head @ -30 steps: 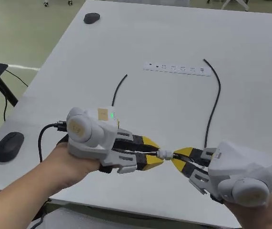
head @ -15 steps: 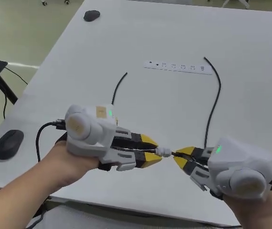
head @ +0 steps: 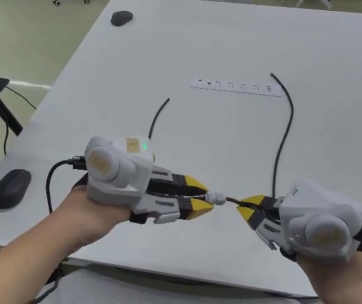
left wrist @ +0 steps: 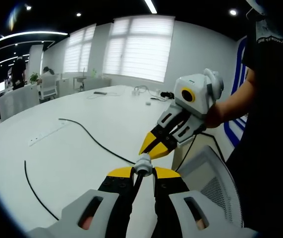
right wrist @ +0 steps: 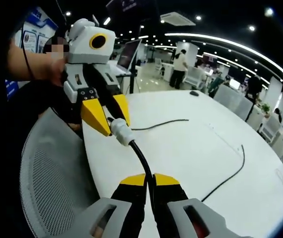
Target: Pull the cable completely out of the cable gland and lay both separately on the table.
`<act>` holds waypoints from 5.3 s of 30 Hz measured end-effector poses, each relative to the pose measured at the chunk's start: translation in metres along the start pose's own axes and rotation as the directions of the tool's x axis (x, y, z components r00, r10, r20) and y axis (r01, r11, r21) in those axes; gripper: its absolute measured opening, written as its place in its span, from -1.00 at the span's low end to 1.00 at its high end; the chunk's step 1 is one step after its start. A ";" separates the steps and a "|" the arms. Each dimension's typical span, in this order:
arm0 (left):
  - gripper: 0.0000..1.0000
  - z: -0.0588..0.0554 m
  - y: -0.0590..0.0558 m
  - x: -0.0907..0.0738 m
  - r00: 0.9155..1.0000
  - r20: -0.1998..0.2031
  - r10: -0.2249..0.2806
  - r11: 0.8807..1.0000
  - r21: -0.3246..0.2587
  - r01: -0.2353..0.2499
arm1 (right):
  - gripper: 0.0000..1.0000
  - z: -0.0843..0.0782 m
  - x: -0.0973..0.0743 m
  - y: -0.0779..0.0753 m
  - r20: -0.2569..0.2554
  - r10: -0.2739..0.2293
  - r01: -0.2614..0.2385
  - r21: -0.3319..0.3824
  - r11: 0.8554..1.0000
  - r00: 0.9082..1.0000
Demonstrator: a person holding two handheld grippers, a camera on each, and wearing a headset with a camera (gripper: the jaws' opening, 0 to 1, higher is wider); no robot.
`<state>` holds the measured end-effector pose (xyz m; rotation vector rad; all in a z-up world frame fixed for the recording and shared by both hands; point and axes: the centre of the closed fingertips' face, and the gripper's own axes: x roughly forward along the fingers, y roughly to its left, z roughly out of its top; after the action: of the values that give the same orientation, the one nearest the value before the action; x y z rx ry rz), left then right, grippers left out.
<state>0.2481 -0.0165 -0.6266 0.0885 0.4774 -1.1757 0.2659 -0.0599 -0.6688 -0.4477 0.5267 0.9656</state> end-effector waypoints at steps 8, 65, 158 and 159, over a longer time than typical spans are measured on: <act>-0.71 0.003 -0.003 -0.001 1.000 0.024 0.000 1.000 -0.017 0.001 | -1.00 -0.014 0.000 -0.011 -0.017 -0.027 0.028 0.064 0.998 0.999; -0.70 -0.001 -0.002 -0.009 1.000 0.022 0.016 0.999 -0.051 -0.015 | -0.50 0.017 -0.018 -0.001 -0.002 -0.033 0.033 0.012 0.999 0.999; -0.70 -0.009 0.004 -0.011 0.999 0.009 0.036 0.998 -0.058 -0.036 | -0.96 -0.059 0.009 -0.014 -0.113 -0.062 0.094 0.309 0.946 0.992; -0.70 -0.009 0.005 -0.011 0.999 0.007 0.038 0.998 -0.059 -0.037 | -0.95 -0.060 0.009 -0.014 -0.114 -0.057 0.090 0.311 0.946 0.992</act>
<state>0.2463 -0.0021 -0.6307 0.0415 0.5010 -1.1241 0.2689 -0.0955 -0.7200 -0.2279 0.7409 0.7709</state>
